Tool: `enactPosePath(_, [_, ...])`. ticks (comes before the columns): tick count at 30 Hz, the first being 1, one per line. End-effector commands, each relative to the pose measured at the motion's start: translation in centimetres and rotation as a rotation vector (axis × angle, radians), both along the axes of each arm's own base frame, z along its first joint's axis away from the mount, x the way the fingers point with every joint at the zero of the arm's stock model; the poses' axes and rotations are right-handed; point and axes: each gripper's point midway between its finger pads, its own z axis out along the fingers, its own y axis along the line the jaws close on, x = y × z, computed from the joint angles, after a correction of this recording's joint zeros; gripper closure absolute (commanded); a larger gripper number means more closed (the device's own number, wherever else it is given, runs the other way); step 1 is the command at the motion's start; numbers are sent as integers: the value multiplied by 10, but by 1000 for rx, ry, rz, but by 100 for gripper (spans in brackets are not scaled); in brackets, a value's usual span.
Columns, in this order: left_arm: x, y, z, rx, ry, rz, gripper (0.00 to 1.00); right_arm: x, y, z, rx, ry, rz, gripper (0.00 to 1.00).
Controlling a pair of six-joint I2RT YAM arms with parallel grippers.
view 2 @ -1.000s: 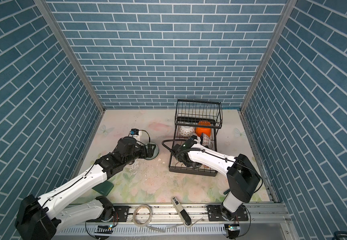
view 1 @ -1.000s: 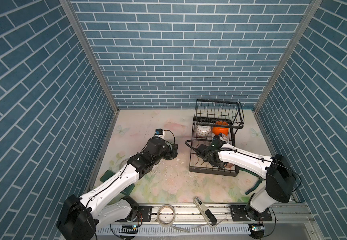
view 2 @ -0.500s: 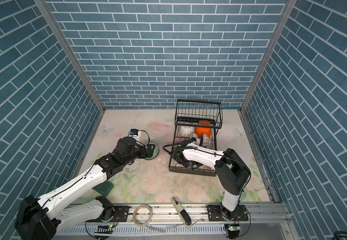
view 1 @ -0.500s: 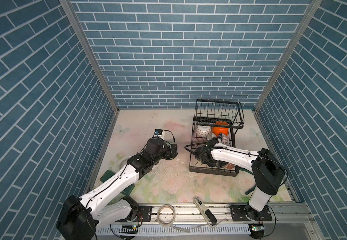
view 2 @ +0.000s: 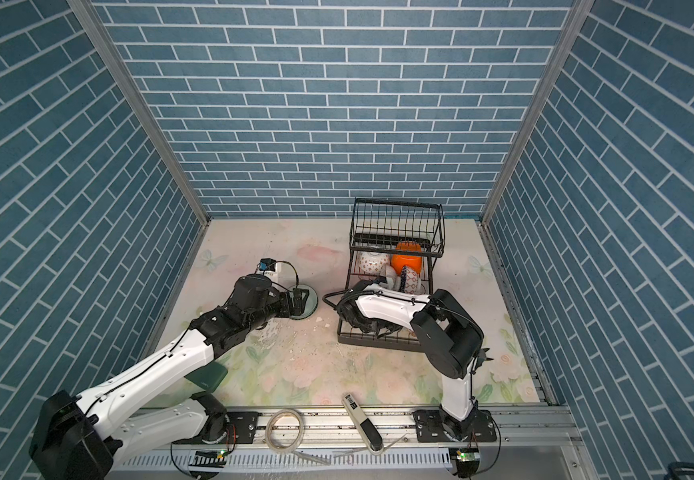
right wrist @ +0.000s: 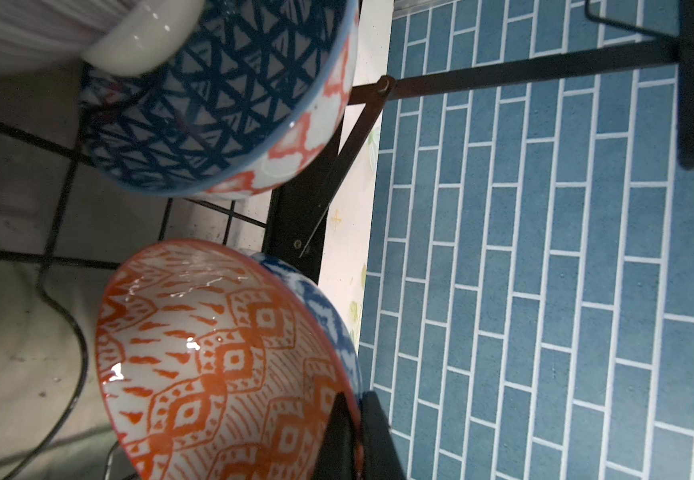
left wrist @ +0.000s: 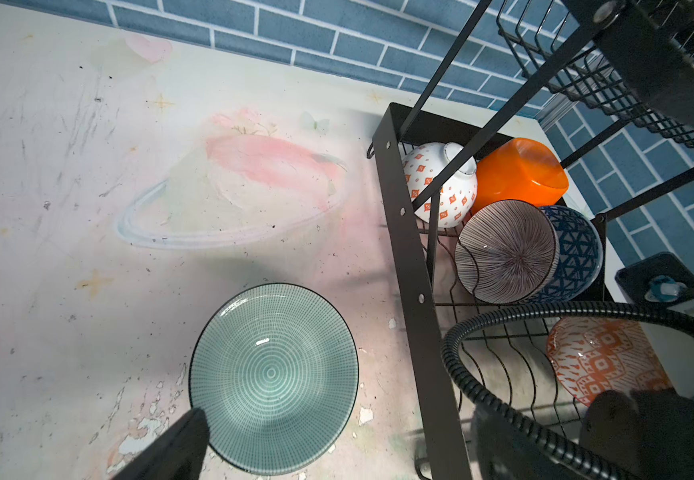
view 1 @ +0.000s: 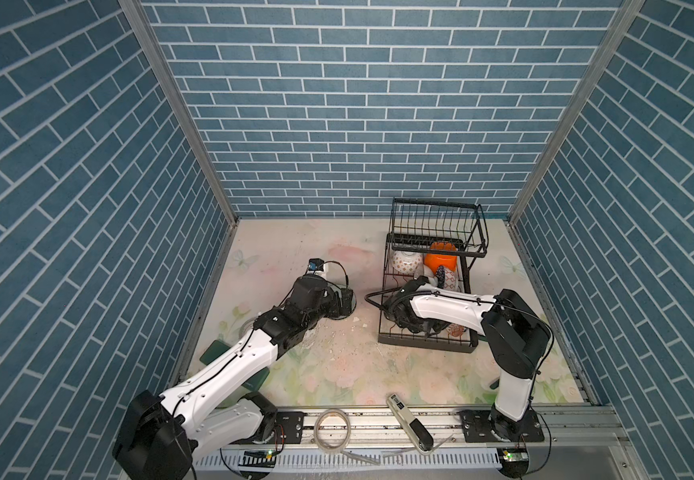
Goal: Load the bowls into the dish rack
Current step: 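Lower the orange-patterned bowl into a rack slot with the right gripper, then set the bowl beside the blue-triangle bowl and open the right gripper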
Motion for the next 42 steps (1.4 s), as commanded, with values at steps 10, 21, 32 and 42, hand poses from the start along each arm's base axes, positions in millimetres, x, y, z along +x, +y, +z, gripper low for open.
enactPosePath(10, [-2, 10, -9, 23, 4, 16, 0, 16, 18, -10, 3, -12, 18, 100])
enactPosePath(21, [-2, 12, -6, 14, -6, 23, 0, 16, 34, -18, 16, 12, 41, 100])
enactPosePath(32, [-7, 19, -16, 31, 16, 35, 0, 17, 39, -20, 42, 15, 35, 98])
enactPosePath(42, [-10, 22, -13, 30, 13, 42, 0, 12, 35, -20, 64, 14, 15, 80])
